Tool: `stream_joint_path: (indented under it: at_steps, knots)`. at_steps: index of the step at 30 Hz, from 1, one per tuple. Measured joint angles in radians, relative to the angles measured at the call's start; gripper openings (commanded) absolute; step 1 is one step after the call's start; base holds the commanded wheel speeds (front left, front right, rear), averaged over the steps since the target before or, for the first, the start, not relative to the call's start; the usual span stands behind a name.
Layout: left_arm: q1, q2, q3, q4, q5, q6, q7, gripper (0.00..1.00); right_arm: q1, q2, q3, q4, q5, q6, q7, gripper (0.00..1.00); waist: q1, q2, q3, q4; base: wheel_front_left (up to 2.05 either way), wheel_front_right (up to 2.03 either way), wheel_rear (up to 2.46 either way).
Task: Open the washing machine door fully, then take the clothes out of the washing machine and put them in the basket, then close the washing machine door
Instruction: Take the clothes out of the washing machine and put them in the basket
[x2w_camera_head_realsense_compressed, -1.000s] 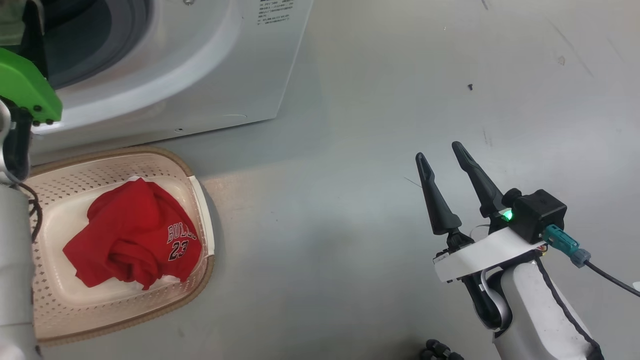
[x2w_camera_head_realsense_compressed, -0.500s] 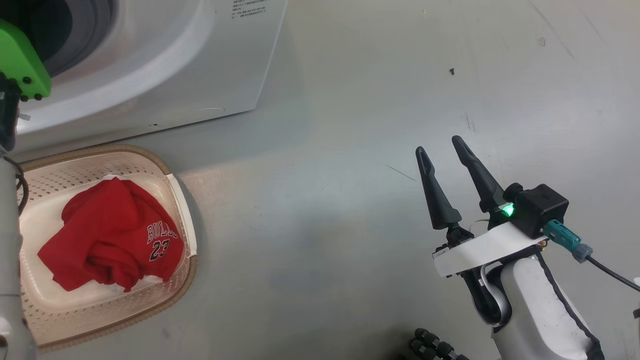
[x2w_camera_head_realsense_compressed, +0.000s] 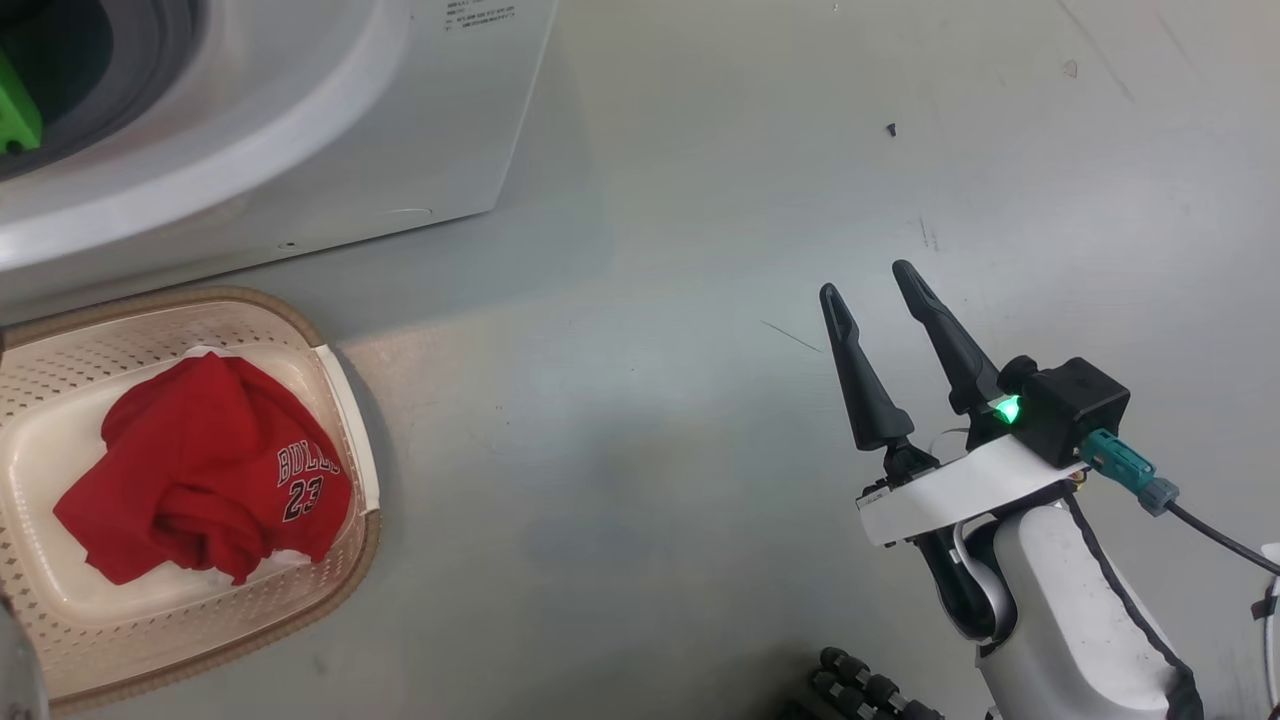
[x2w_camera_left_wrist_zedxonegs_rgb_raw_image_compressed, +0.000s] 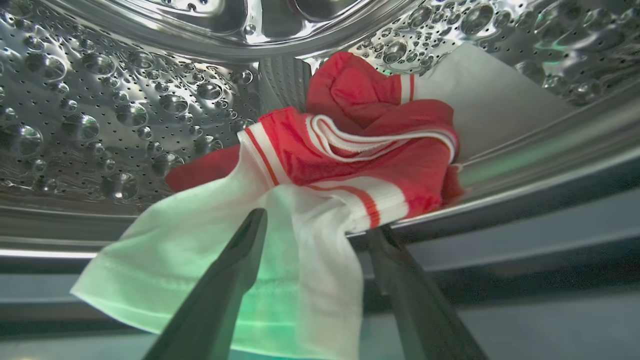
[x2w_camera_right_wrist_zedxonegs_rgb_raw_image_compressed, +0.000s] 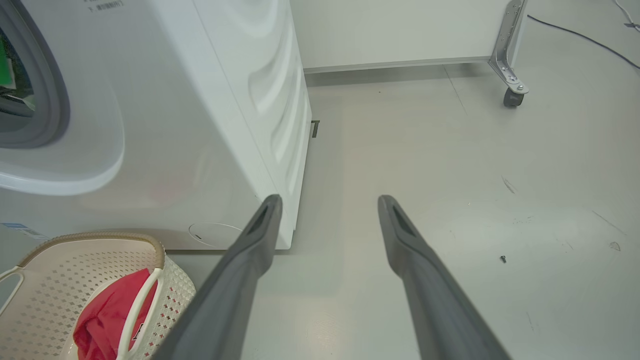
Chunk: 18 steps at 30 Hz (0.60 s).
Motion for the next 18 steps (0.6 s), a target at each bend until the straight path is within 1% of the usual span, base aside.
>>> stream_joint_path:
  at_steps: [8,9,10,11,12,18]
  knots:
    - [-0.034,-0.002,0.002,0.048,0.000,0.012,0.001,1.00,-0.006,0.001,0.000,0.001,0.004,0.000,0.000,1.00,0.0000,0.0000,0.007,-0.007,0.00,0.00,0.00]
    - [-0.038,-0.003,0.002,0.054,0.000,0.012,0.001,0.75,-0.007,0.001,0.000,0.001,0.004,0.000,0.000,1.00,0.0000,0.0000,0.008,-0.007,0.00,0.00,0.00]
    - [-0.042,-0.004,0.002,0.059,-0.001,0.012,0.001,0.42,-0.008,0.001,0.000,0.002,0.004,0.000,0.000,1.00,0.0000,0.0000,0.008,-0.007,0.00,0.00,0.00]
    - [-0.045,-0.005,0.002,0.063,-0.001,0.012,0.001,0.17,-0.009,0.001,0.000,0.002,0.004,0.000,0.000,1.00,0.0000,0.0000,0.008,-0.007,0.00,0.00,0.00]
    - [-0.048,-0.007,0.002,0.068,-0.001,0.012,0.000,0.00,-0.011,0.001,0.000,0.002,0.004,0.000,0.000,1.00,0.0000,0.0000,0.008,-0.007,0.00,0.00,0.00]
    - [-0.055,-0.008,0.002,0.102,-0.002,0.012,-0.011,0.00,-0.019,0.001,-0.001,0.005,0.004,0.000,0.000,1.00,0.0000,0.0000,0.005,-0.004,0.00,0.00,0.00]
